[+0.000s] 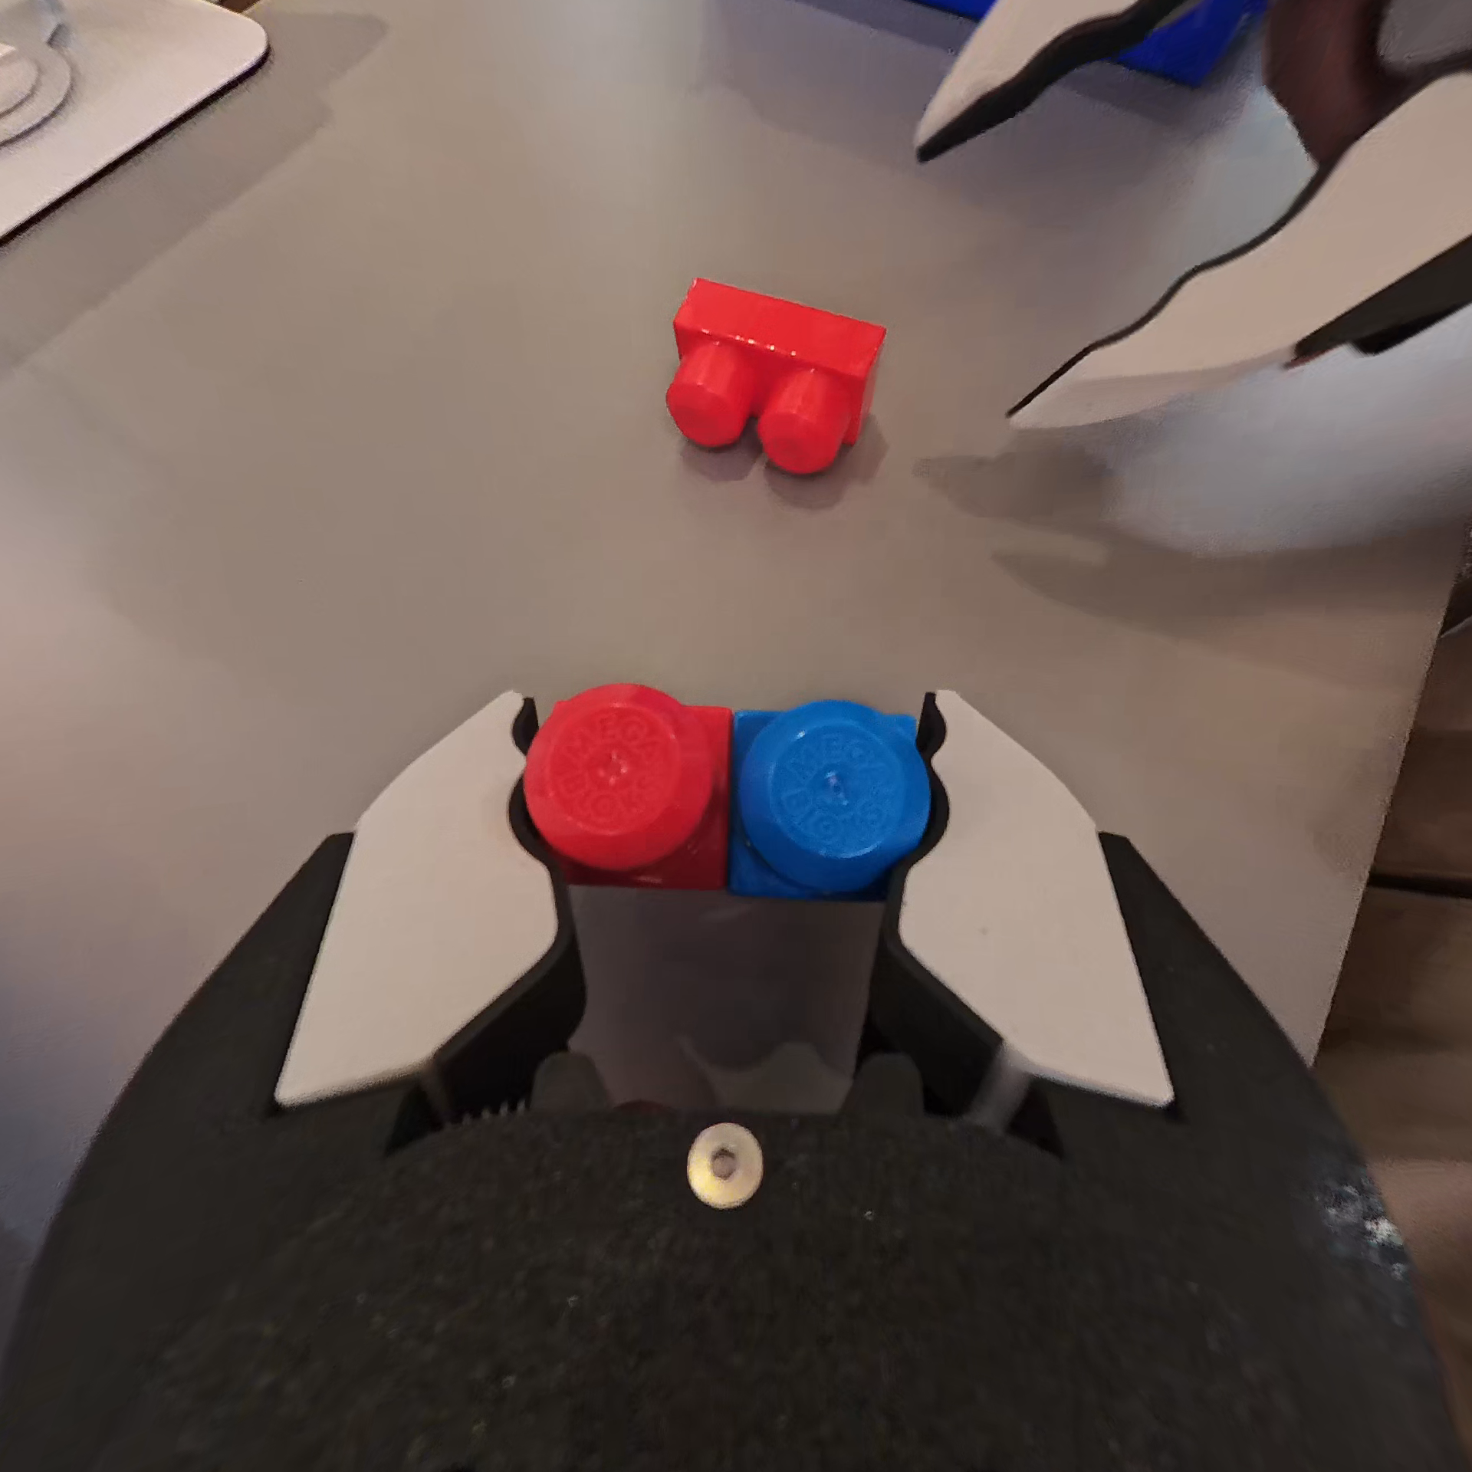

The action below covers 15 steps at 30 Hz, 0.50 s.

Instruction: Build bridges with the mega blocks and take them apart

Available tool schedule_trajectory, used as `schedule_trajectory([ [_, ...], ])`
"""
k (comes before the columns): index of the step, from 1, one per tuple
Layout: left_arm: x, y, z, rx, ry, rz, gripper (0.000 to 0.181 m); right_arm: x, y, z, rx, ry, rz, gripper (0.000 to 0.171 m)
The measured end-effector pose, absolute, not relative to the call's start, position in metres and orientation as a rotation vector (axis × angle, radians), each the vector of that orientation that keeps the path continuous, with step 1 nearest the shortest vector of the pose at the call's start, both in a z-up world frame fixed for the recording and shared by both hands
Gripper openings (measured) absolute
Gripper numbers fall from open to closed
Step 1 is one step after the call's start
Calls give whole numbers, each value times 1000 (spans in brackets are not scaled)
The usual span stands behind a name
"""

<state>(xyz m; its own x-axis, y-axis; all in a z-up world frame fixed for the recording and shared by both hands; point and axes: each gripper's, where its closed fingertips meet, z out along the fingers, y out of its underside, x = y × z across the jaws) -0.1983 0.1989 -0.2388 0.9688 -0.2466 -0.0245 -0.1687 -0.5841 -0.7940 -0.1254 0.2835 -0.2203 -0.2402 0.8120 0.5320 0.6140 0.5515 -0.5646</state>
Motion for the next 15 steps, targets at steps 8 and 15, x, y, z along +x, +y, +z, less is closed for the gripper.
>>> schedule_trajectory([
  [8,-205,191,-233,-2188,268,-110,89,-152,301,-252,-1031,-2163,17,67],
  [15,-206,193,-236,-2181,270,-143,89,-151,307,-258,-1087,-2171,49,51],
])
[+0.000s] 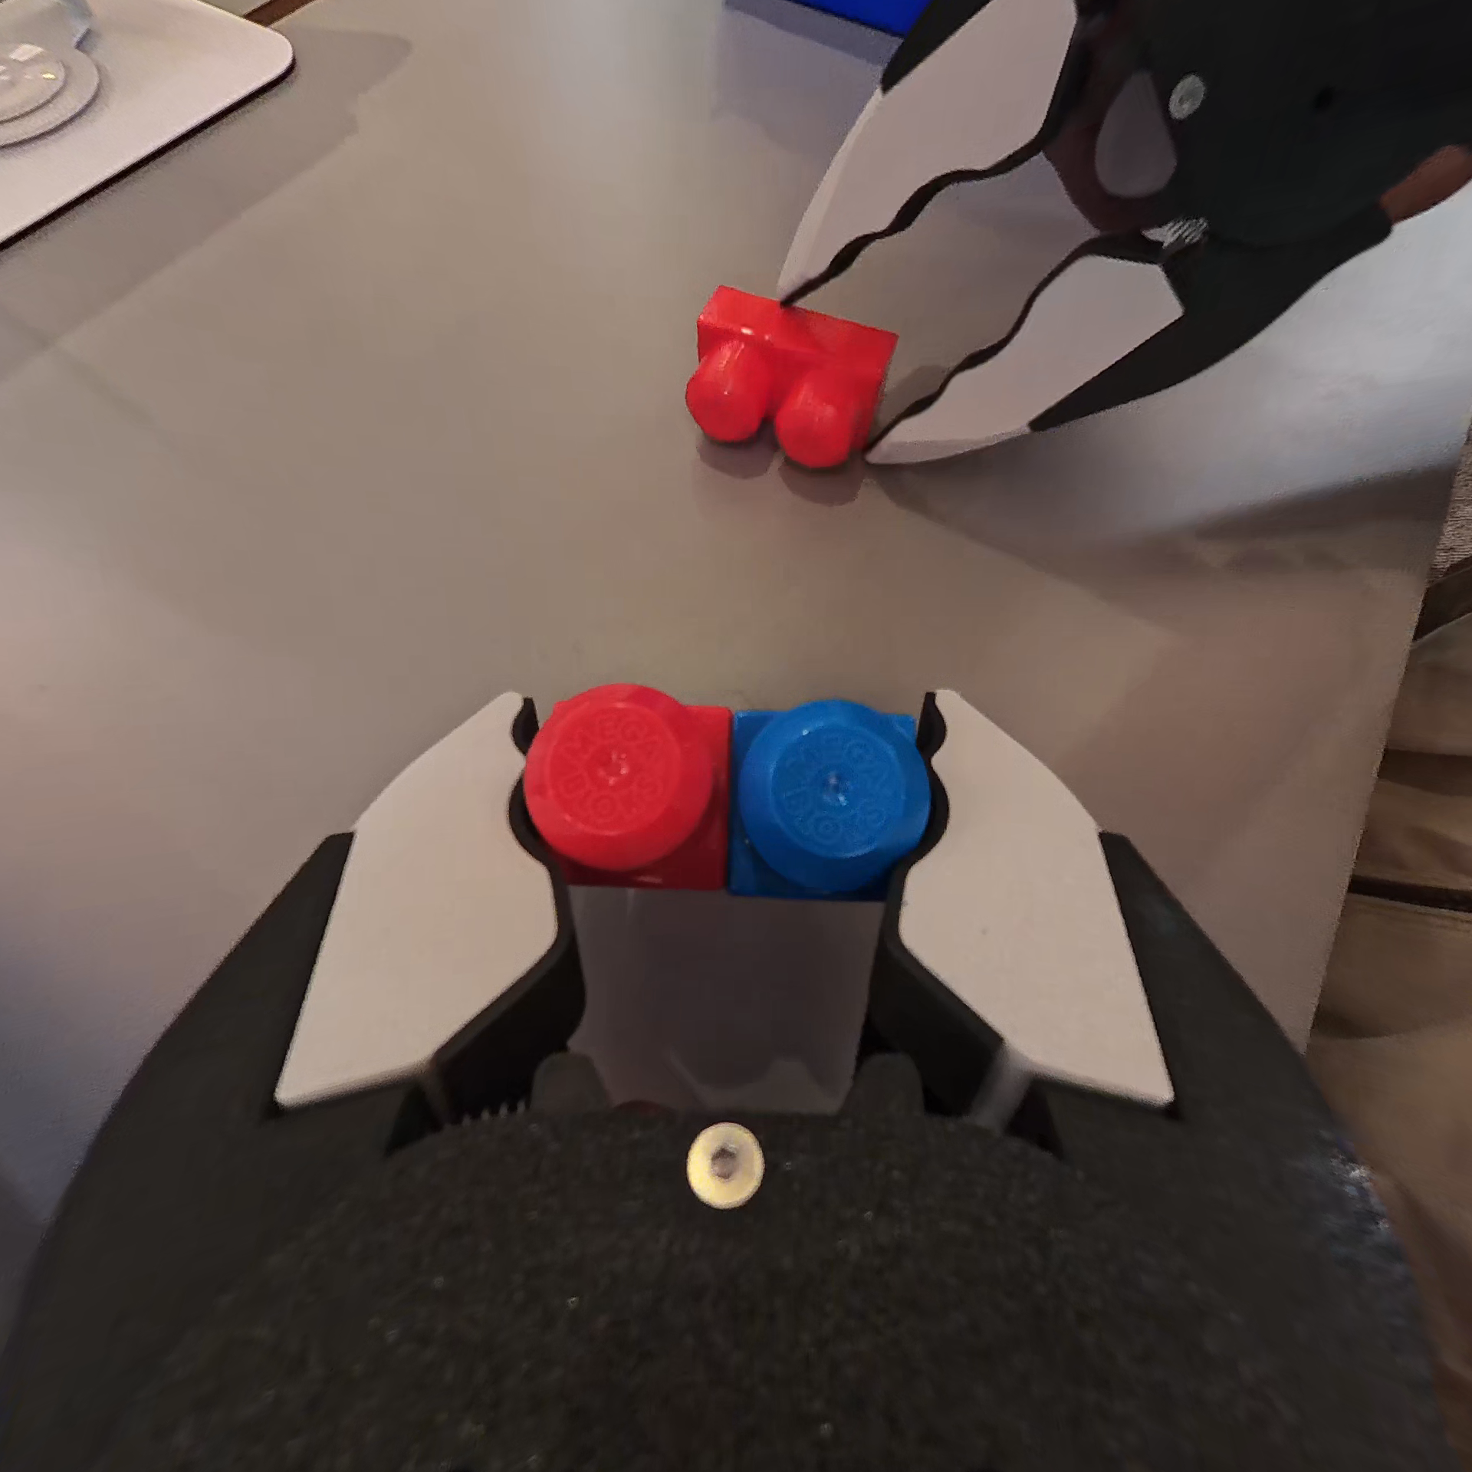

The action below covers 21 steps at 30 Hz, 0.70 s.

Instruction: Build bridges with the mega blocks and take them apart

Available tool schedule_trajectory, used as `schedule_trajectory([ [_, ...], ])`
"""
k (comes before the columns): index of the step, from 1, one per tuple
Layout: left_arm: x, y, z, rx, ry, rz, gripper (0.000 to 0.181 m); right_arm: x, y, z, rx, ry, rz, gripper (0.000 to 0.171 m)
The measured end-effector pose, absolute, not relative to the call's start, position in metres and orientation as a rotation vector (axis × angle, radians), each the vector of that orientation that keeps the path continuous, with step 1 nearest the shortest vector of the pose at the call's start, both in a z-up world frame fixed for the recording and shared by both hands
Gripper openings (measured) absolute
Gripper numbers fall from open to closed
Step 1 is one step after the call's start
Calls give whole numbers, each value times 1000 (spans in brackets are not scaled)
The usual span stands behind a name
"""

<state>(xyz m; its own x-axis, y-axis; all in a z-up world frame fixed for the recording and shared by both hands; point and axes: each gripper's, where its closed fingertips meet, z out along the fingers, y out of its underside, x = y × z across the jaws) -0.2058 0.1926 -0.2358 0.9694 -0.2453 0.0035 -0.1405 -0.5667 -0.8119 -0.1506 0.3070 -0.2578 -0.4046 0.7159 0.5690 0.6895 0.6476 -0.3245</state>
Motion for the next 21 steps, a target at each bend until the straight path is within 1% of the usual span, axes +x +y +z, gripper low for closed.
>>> schedule_trajectory([
  [6,-208,191,-238,-2183,264,-147,89,-150,311,-256,-1081,-2138,65,46],
  [8,-209,191,-236,-2179,259,-143,89,-150,311,-252,-1084,-2112,114,35],
  [10,-209,191,-236,-2176,257,-147,89,-150,311,-246,-1093,-2084,174,11],
  [11,-209,192,-237,-2180,258,-146,89,-149,313,-245,-1104,-2075,195,7],
  [13,-208,192,-239,-2189,264,-143,89,-146,315,-244,-1132,-2065,221,6],
  [14,-207,192,-240,-2192,265,-144,89,-144,315,-241,-1132,-2053,223,3],
  [15,-206,192,-241,-2194,267,-144,89,-143,315,-236,-1143,-2032,247,4],
  [16,-206,193,-241,-2194,269,-144,89,-140,315,-233,-1183,-2014,286,10],
  [18,-204,193,-241,-2197,273,-142,89,-134,318,-227,-1294,-1953,354,30],
  [19,-204,194,-242,-2199,274,-141,89,-130,319,-222,-1357,-1895,402,36],
  [21,-204,195,-242,-2200,275,-140,89,-125,317,-214,-1508,-1756,538,42],
])
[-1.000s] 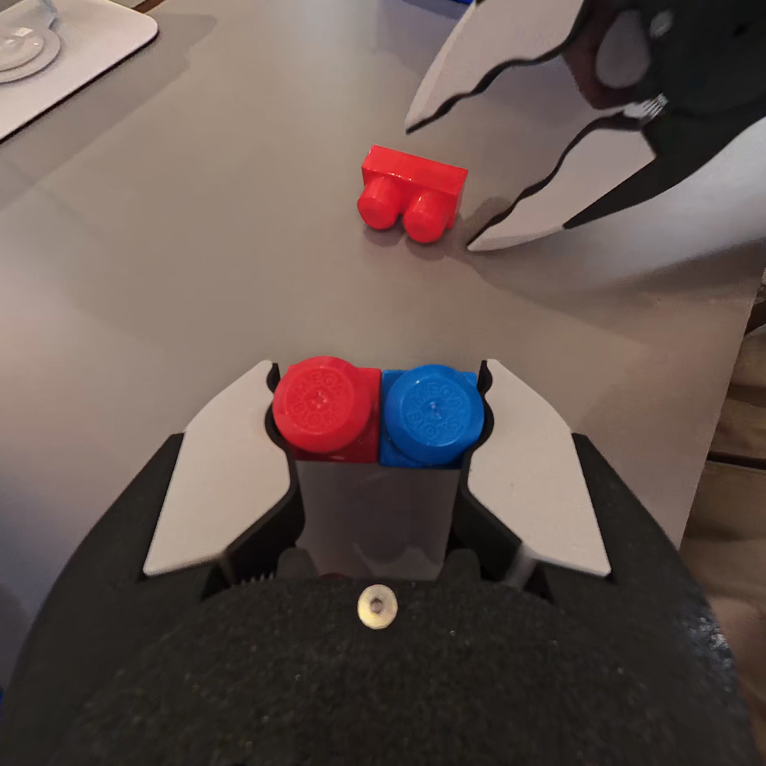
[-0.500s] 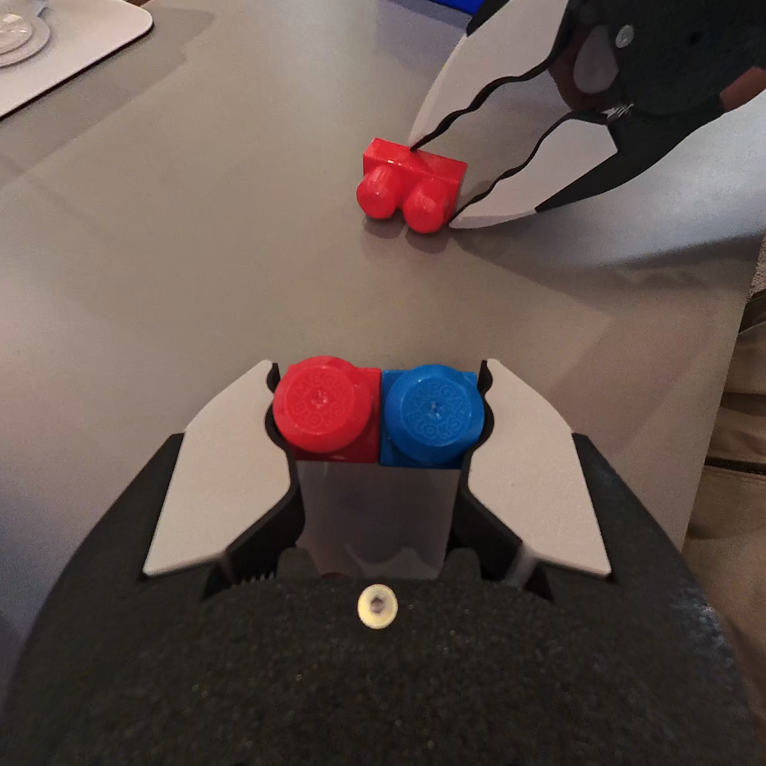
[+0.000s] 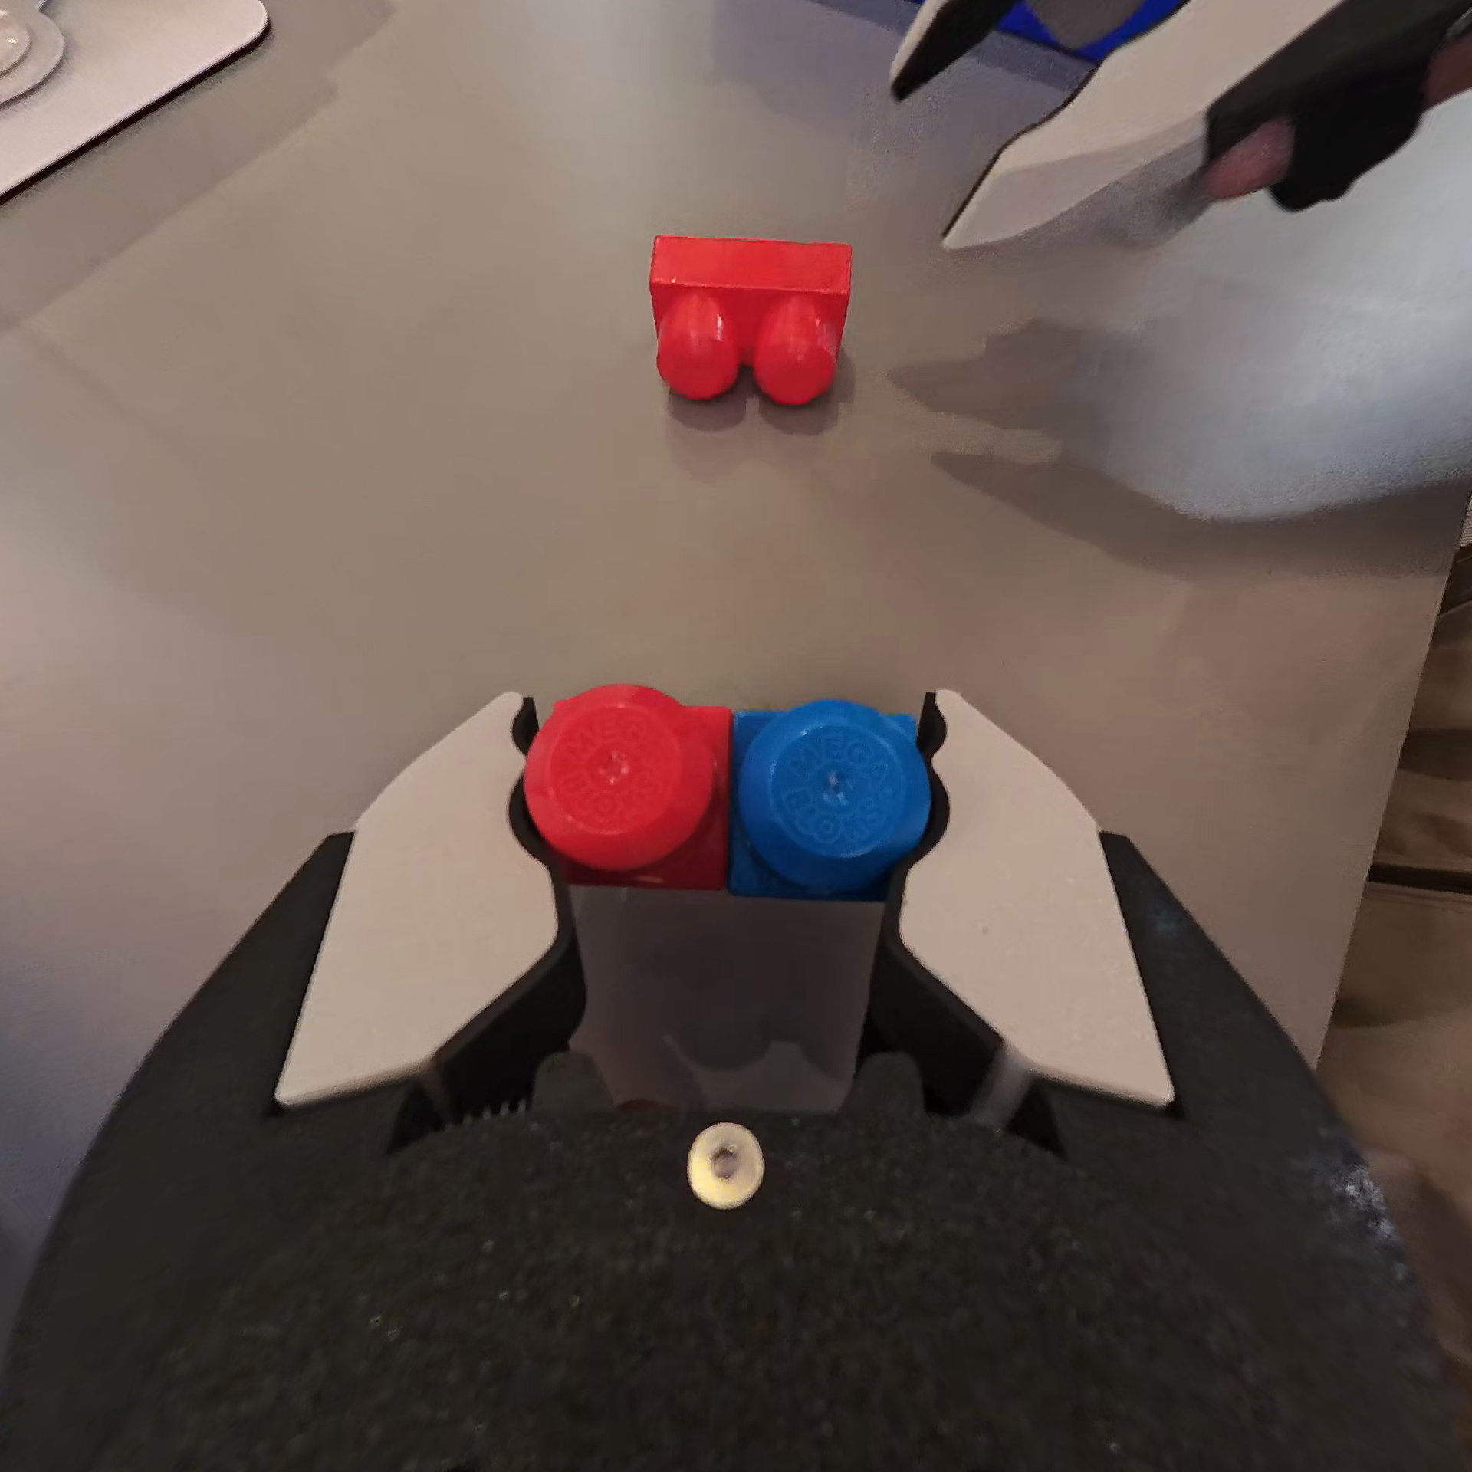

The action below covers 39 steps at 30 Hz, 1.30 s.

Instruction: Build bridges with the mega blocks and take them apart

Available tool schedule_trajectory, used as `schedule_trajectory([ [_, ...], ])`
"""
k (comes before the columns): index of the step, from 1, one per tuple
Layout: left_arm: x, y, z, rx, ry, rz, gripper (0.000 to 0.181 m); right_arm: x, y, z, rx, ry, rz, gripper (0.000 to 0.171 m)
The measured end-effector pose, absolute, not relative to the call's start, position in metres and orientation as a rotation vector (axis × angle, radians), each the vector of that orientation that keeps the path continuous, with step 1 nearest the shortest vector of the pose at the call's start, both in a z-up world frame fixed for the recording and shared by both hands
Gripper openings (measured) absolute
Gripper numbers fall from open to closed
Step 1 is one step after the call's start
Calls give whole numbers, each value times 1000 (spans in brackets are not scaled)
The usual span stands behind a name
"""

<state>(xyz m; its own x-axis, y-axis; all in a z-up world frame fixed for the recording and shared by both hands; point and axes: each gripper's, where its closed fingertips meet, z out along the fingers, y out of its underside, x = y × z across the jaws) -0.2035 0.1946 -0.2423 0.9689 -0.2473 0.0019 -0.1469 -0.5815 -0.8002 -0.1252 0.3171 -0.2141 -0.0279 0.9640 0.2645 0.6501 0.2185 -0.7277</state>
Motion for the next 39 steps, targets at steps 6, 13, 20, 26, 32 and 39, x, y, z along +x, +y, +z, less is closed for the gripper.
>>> schedule_trajectory([
  [6,-203,197,-244,-2197,271,-156,89,-125,314,-225,-1662,-1512,520,69],
  [13,-201,196,-243,-2193,277,-162,89,-144,316,-247,-1715,-1534,450,63],
  [20,-206,196,-246,-2203,272,-143,89,-153,325,-255,-1744,-1549,421,46],
  [26,-207,196,-244,-2196,275,-147,89,-149,329,-240,-1738,-1502,513,42],
  [32,-208,201,-233,-2172,285,-126,89,-140,319,-179,-1745,-1301,1018,41],
  [39,-210,201,-228,-2152,273,-110,89,-99,315,-149,-1642,-1208,1057,41],
])
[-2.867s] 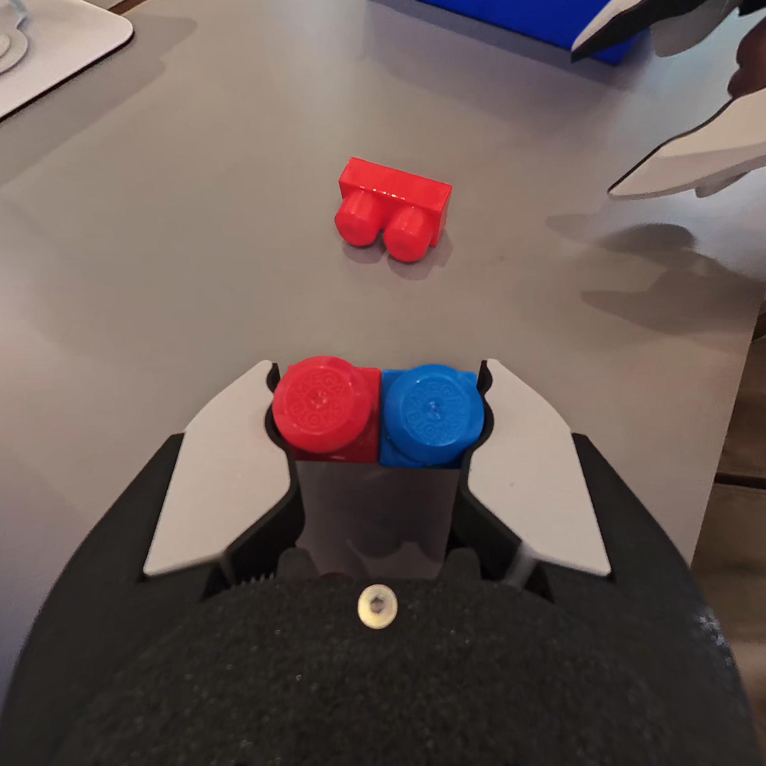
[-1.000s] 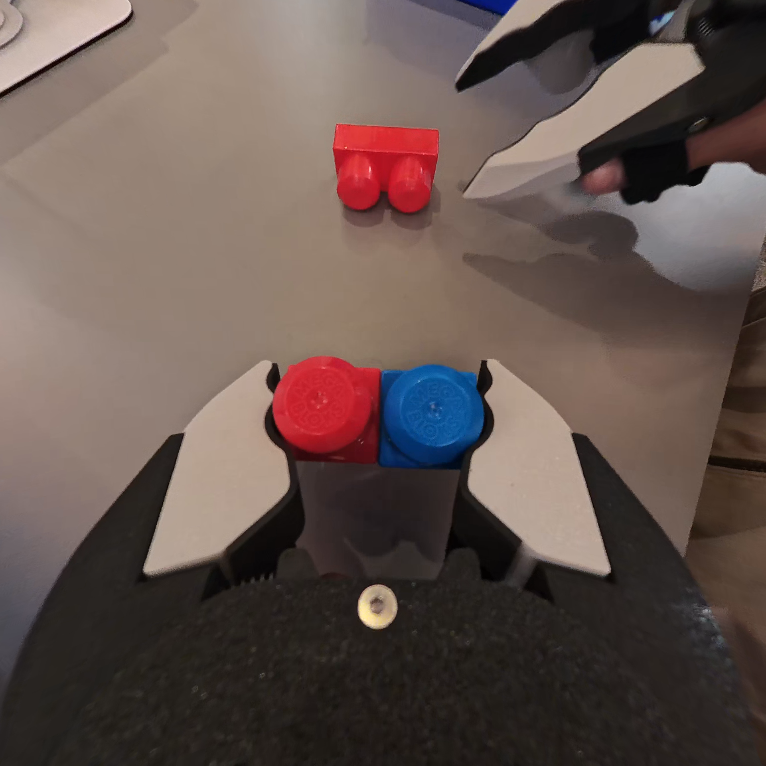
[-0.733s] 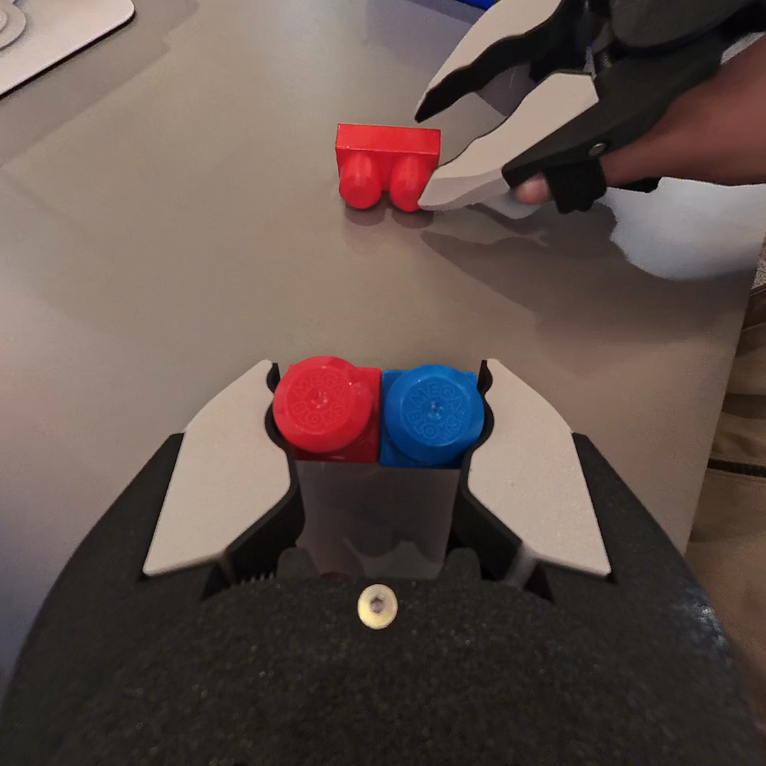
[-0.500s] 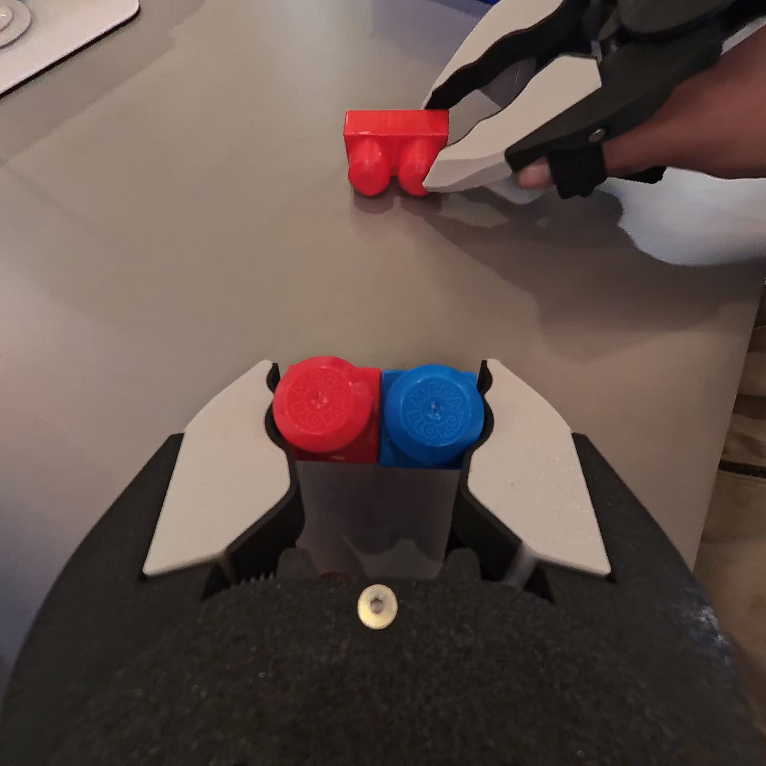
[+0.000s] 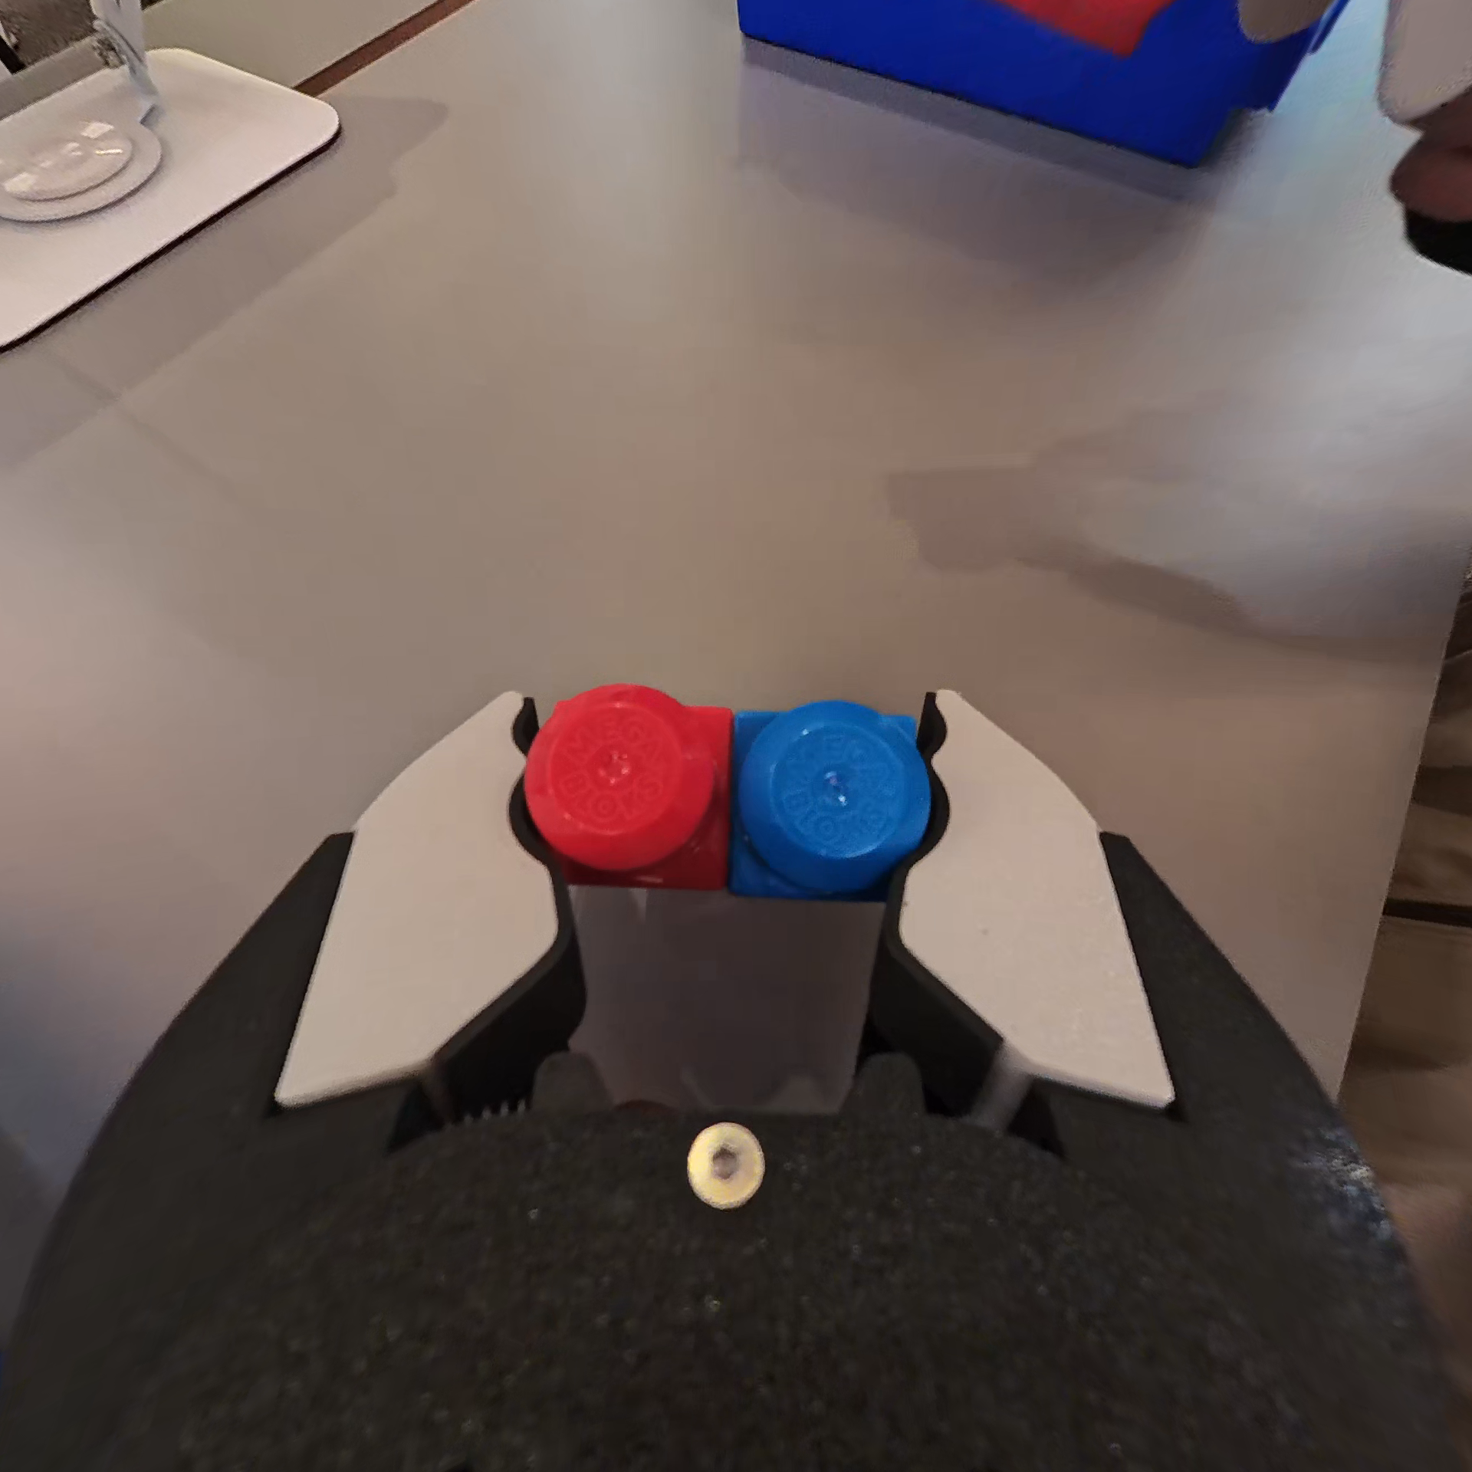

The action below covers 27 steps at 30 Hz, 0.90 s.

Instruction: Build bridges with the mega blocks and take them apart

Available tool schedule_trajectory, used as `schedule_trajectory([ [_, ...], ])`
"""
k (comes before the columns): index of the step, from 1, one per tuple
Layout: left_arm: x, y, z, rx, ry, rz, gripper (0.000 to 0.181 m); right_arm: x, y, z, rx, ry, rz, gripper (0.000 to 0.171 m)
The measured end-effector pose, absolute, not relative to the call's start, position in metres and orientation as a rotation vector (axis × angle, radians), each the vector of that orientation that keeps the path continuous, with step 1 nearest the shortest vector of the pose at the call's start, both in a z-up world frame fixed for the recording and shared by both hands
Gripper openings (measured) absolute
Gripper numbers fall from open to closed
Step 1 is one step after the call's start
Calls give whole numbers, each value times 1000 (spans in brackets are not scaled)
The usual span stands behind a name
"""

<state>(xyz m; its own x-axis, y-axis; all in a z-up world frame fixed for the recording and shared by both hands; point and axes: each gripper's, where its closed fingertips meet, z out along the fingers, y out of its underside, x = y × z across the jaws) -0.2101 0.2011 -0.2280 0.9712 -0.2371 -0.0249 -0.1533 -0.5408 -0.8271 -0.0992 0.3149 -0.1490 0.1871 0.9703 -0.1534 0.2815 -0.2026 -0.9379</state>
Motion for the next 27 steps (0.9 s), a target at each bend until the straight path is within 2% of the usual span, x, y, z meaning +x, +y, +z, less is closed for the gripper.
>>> schedule_trajectory([
  [7,-203,207,-223,-2127,291,-100,89,-94,306,-148,-1683,-1145,1237,41],
  [12,-201,224,-214,-2079,311,-49,89,-137,241,-128,-1733,-1196,1790,41],
  [17,-201,239,-202,-2026,373,110,89,-166,196,-121,-1838,-1220,2128,41],
  [27,-202,243,-196,-1980,454,314,89,-171,193,-131,-2072,-1098,2305,41],
])
